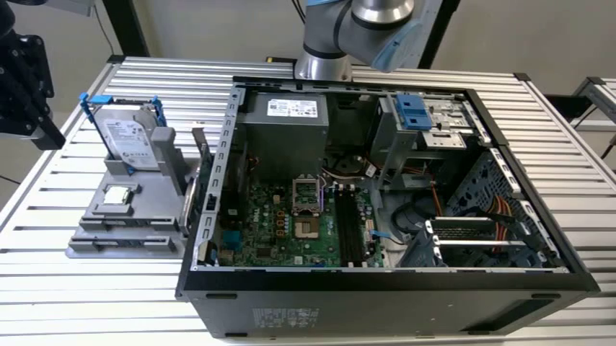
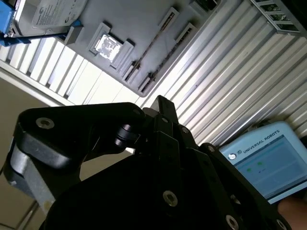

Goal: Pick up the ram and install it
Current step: 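Pick up the ram and move it above insertion slot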

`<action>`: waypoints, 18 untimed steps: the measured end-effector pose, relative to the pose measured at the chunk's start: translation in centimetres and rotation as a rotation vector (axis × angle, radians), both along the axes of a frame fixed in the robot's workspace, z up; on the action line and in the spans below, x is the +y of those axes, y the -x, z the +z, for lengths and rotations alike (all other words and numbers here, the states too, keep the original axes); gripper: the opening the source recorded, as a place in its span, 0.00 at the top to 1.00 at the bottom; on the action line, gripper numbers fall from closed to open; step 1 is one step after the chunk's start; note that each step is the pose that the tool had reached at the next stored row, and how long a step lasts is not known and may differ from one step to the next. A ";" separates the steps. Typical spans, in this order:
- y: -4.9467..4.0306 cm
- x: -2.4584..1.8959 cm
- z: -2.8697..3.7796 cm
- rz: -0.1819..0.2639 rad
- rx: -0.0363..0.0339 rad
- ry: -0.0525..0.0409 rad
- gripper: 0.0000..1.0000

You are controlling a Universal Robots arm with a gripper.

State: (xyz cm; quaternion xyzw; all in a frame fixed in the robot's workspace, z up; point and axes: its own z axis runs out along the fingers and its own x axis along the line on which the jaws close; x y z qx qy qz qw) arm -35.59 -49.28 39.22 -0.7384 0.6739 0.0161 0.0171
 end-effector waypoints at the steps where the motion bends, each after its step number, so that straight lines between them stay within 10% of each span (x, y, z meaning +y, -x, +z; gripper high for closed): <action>1: 0.00 0.00 0.00 0.001 0.0000 0.0000 1.00; 5: 0.00 0.00 0.00 0.005 0.0000 -0.0001 1.00; 6: 0.00 0.00 0.00 0.006 0.0000 0.0000 0.00; 18: 0.00 0.00 0.00 0.019 0.0000 0.0000 0.00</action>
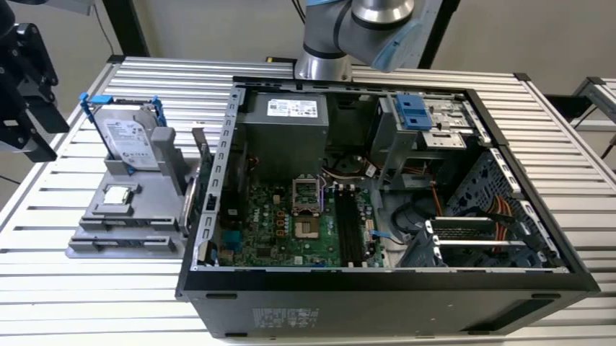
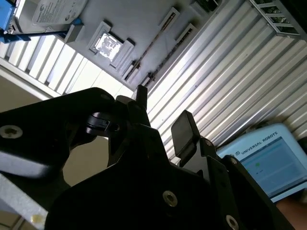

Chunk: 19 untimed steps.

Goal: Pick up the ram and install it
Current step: 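Pick up the ram and move it above insertion slot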

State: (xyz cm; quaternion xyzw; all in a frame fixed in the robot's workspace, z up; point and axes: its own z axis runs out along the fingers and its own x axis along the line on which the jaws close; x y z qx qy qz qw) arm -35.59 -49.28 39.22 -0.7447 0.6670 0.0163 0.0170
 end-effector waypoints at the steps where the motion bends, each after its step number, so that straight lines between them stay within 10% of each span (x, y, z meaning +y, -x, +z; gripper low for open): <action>1: 0.00 0.00 0.00 0.001 0.0000 0.0000 0.00; 19: -0.01 0.00 -0.04 -0.016 0.0001 0.0000 0.00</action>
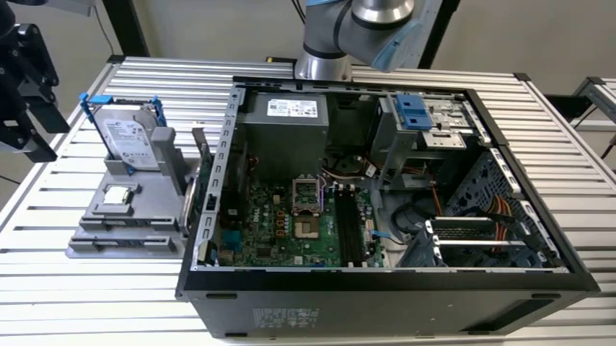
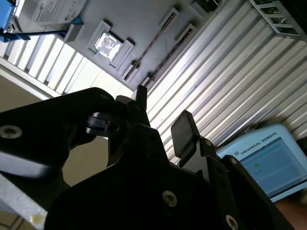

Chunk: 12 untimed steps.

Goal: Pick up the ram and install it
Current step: 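Pick up the ram and move it above insertion slot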

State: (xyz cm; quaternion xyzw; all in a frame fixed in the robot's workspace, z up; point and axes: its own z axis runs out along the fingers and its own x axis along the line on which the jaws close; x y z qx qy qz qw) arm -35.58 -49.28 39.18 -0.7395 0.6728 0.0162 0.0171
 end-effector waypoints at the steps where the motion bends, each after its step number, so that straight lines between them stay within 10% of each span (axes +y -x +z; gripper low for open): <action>1: 0.00 0.00 -0.03 -0.012 -0.0002 -0.0002 0.00; 12: 0.00 0.00 -0.19 -0.092 -0.0001 0.0000 0.00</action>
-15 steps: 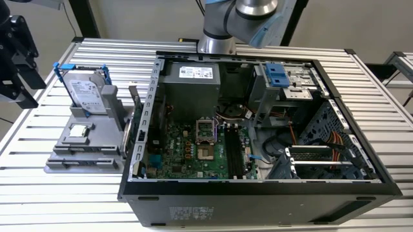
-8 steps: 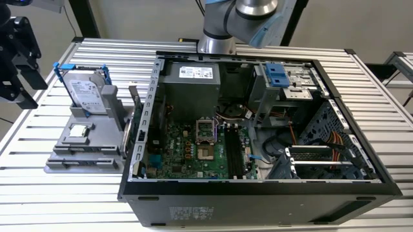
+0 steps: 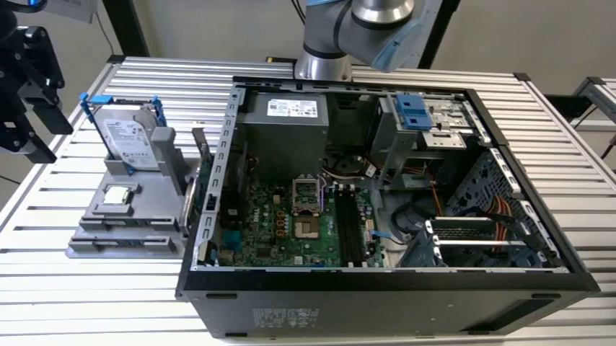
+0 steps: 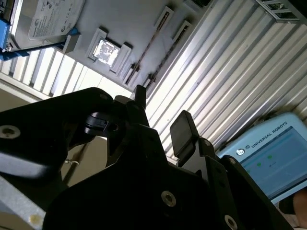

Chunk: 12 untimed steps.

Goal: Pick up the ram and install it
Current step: 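Pick up the ram and move it above insertion slot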

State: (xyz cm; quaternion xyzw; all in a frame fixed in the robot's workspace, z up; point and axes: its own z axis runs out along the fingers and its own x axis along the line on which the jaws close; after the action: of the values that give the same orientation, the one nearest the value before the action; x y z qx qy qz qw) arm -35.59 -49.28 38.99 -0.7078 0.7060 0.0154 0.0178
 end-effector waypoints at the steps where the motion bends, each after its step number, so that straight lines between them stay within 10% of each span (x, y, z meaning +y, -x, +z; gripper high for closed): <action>1: 0.00 0.00 0.00 0.000 0.0000 0.0000 0.00; 12: 0.00 0.04 -0.30 0.000 0.0000 0.0007 0.00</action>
State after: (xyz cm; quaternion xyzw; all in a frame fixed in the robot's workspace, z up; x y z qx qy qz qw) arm -35.59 -49.25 38.69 -0.7078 0.7061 0.0151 0.0176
